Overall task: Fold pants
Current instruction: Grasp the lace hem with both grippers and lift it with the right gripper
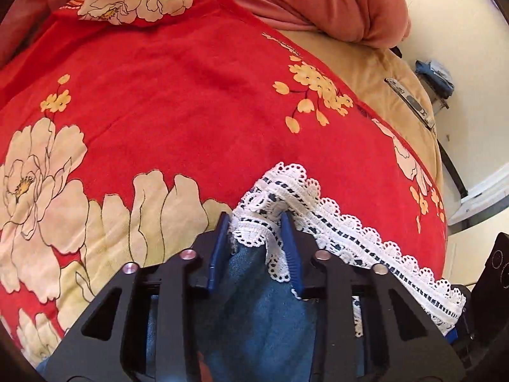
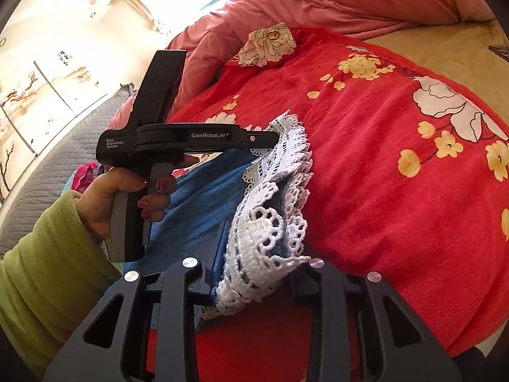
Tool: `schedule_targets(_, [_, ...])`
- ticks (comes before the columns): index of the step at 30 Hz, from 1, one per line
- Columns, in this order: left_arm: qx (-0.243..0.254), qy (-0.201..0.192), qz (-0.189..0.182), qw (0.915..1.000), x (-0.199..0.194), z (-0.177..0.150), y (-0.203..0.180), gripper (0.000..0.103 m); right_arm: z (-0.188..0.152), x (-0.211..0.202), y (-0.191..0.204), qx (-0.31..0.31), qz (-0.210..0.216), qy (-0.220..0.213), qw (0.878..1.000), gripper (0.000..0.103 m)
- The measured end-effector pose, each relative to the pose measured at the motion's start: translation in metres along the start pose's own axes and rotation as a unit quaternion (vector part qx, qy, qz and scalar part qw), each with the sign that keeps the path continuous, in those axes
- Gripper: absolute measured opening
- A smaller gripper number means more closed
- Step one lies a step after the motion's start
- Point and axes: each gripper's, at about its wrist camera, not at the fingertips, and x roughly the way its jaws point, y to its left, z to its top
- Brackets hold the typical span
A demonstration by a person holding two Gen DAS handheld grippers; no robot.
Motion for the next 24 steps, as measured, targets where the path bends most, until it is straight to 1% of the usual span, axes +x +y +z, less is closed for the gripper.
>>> schedule_targets(2, [-0.003, -0.006, 0.008, 0.9999, -0.005, 0.000, 0.000, 0.017, 0.000, 0.000, 0.001, -0.001, 0.003, -0.001, 1.000, 0.027])
schedule_targets(3, [-0.002, -0.009, 0.010, 0.9999, -0.007, 0.000, -0.001, 0.014, 0.000, 0.000, 0.001, -0.002, 0.005, -0.003, 1.000, 0.027])
schedule_targets(6, [-0.001, -0.022, 0.010, 0.9997, -0.016, -0.003, 0.000, 0.010, 0.000, -0.001, 0.002, -0.004, 0.013, -0.006, 1.000, 0.027])
schedule_targets(10, [-0.005, -0.041, -0.005, 0.9991, -0.028, -0.006, 0.001, 0.009, 0.000, -0.001, 0.004, -0.009, 0.022, -0.011, 1.000, 0.027])
schedule_targets(14, [-0.009, -0.050, -0.015, 0.9986, -0.034, -0.009, 0.004, 0.009, 0.000, -0.003, 0.005, -0.010, 0.035, -0.019, 0.999, 0.027])
schedule_targets(21, [-0.032, -0.074, -0.039, 0.9960, -0.046, -0.015, 0.010, 0.009, 0.000, -0.009, 0.009, -0.018, 0.045, -0.033, 0.998, 0.027])
schedule_targets(24, [-0.041, -0.089, -0.050, 0.9939, -0.059, -0.020, 0.013, 0.009, -0.001, -0.013, 0.022, -0.050, 0.046, -0.042, 0.997, 0.027])
